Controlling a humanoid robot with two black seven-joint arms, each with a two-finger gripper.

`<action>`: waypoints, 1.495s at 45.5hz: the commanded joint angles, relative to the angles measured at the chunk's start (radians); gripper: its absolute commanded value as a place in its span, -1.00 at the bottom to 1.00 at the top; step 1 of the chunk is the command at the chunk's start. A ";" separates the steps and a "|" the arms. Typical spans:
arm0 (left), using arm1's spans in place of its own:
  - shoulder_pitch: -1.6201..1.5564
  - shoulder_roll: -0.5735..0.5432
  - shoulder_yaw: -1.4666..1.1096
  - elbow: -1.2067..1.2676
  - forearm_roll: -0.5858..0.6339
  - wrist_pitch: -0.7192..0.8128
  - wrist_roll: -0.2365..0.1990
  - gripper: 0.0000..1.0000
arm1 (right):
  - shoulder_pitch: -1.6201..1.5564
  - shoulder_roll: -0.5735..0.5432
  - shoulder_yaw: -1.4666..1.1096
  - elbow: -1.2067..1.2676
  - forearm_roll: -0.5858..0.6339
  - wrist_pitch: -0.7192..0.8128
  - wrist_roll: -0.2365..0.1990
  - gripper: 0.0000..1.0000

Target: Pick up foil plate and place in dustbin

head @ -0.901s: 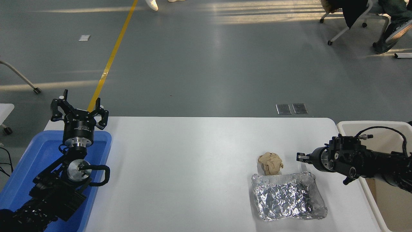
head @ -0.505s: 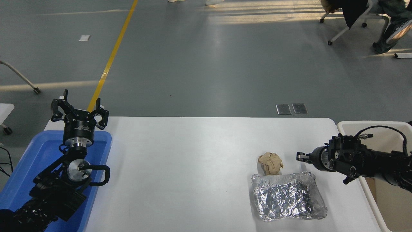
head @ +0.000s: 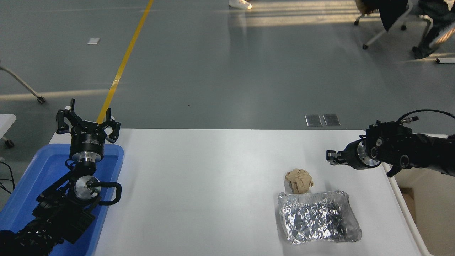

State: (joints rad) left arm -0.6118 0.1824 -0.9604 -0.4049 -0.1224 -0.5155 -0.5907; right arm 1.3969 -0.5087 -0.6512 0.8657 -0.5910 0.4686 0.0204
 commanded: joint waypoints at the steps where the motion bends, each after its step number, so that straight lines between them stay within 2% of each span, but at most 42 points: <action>1: 0.000 0.000 0.000 0.000 0.000 0.000 0.000 0.98 | 0.304 -0.198 -0.004 0.171 -0.004 0.286 -0.001 -1.00; 12: 0.001 0.000 0.000 0.000 0.000 0.000 0.000 0.98 | 0.560 -0.316 -0.004 0.298 -0.004 0.317 -0.008 -0.99; 13: 0.000 0.000 0.000 0.000 0.000 0.000 0.000 0.98 | 0.577 -0.327 -0.007 0.315 -0.003 0.317 -0.010 -0.88; 14: 0.000 0.000 0.000 0.000 0.000 0.000 0.000 0.98 | 0.592 -0.332 -0.011 0.331 -0.001 0.317 -0.010 -0.70; 15: 0.000 0.000 0.000 0.000 0.000 0.000 0.000 0.98 | 0.612 -0.332 -0.024 0.341 -0.001 0.317 -0.010 -0.36; 17: 0.000 0.000 0.000 0.000 0.000 0.000 0.000 0.98 | 0.661 -0.330 -0.076 0.357 0.005 0.317 -0.010 0.99; 28: 0.000 0.000 0.002 0.000 0.001 0.000 0.000 0.98 | 0.979 -0.208 -0.497 0.473 0.106 0.317 0.003 1.00; 33: 0.000 0.000 0.002 0.000 0.001 0.000 0.000 0.98 | 1.063 -0.145 -0.619 0.547 0.115 0.317 0.018 1.00; 48: 0.001 0.000 0.002 0.000 0.000 0.000 -0.001 0.98 | 1.225 -0.137 -0.697 0.837 0.138 0.317 0.021 1.00; 58: 0.000 0.000 0.000 0.000 0.000 0.000 0.000 0.98 | 1.206 -0.079 -0.683 0.860 0.243 0.317 0.019 1.00; 68: 0.000 0.000 0.002 0.000 0.000 0.000 0.000 0.98 | 1.050 -0.030 -0.680 0.848 0.250 0.317 0.018 1.00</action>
State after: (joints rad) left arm -0.6114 0.1825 -0.9593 -0.4049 -0.1227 -0.5154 -0.5906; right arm 2.5493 -0.5907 -1.3259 1.6969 -0.3724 0.7852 0.0398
